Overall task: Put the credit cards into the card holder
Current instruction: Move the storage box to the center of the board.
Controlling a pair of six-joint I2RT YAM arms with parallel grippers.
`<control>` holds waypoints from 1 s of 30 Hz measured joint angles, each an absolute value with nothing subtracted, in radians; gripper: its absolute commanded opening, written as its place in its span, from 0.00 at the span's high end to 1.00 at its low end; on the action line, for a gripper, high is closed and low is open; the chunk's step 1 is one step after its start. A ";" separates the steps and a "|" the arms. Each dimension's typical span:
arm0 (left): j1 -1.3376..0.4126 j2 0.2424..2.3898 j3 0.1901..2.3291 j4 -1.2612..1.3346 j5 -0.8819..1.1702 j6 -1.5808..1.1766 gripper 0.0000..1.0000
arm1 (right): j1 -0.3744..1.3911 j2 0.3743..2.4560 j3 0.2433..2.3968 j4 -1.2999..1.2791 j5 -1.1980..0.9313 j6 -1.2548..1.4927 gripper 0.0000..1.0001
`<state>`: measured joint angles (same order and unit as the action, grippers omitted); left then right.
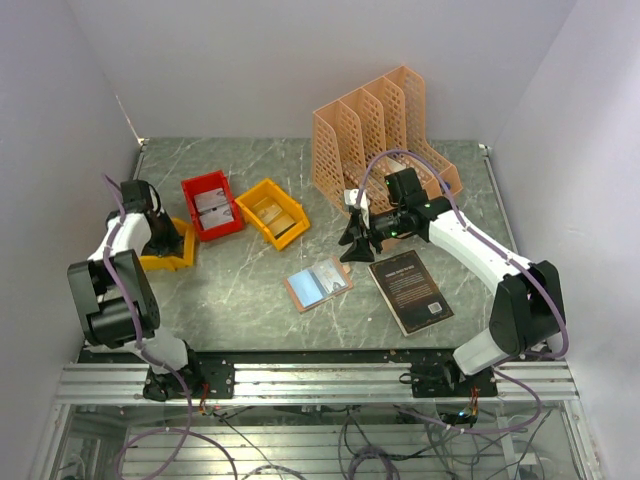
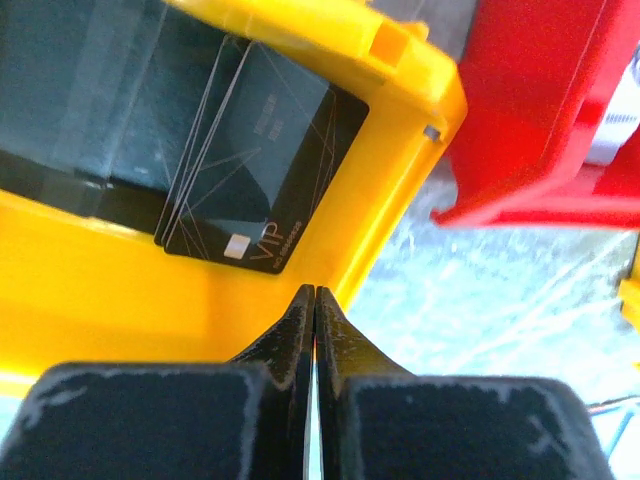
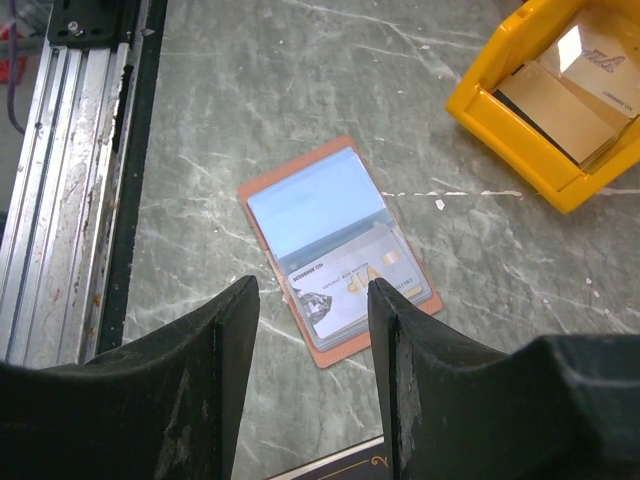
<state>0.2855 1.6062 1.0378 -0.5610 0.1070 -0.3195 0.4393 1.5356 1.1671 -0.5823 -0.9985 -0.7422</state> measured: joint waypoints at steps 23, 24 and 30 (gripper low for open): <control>0.287 1.475 0.892 -0.773 0.303 -0.344 0.93 | 0.414 1.574 1.202 -0.653 -1.028 -0.794 0.54; 0.281 1.475 0.891 -0.791 0.305 -0.344 0.93 | 0.413 1.576 1.203 -0.657 -1.030 -0.795 0.54; 0.220 1.475 0.895 -0.840 0.297 -0.336 0.93 | 0.405 1.579 1.203 -0.665 -1.036 -0.802 0.54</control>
<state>0.2203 1.4754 0.8948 -0.8402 0.2970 -0.3359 0.4049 1.5795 1.2026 -0.6647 -1.0355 -0.8017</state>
